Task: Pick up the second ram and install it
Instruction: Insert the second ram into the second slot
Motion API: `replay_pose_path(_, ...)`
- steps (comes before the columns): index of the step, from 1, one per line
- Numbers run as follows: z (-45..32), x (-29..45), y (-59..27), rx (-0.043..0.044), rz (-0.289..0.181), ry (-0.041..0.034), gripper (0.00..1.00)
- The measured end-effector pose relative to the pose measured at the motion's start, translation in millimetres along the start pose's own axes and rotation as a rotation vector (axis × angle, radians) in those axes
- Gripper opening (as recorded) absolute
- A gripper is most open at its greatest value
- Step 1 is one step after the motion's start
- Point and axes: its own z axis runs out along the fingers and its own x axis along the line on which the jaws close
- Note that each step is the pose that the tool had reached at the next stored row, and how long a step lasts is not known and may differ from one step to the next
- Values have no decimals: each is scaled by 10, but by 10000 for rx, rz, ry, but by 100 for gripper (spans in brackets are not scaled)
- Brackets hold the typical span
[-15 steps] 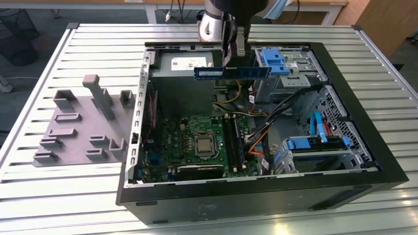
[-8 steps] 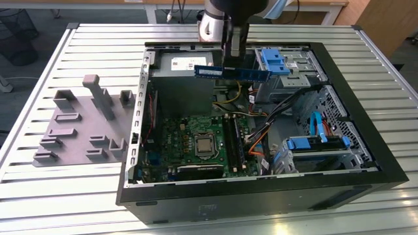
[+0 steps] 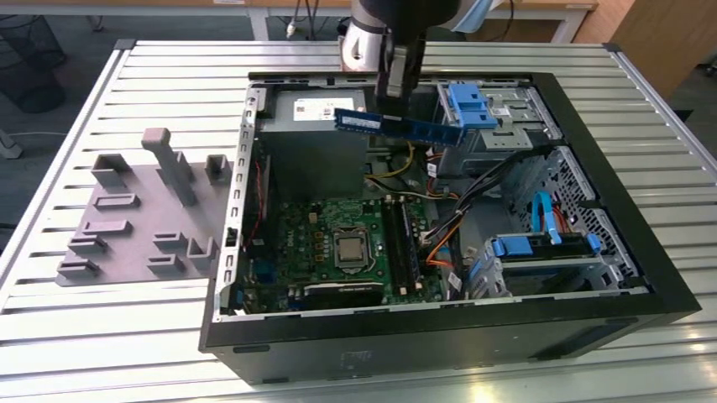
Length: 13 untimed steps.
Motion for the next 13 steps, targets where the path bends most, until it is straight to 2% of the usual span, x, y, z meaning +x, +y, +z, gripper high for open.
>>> replay_pose_path(13, 9, 0, 0, 18, 1759, 22, 14)
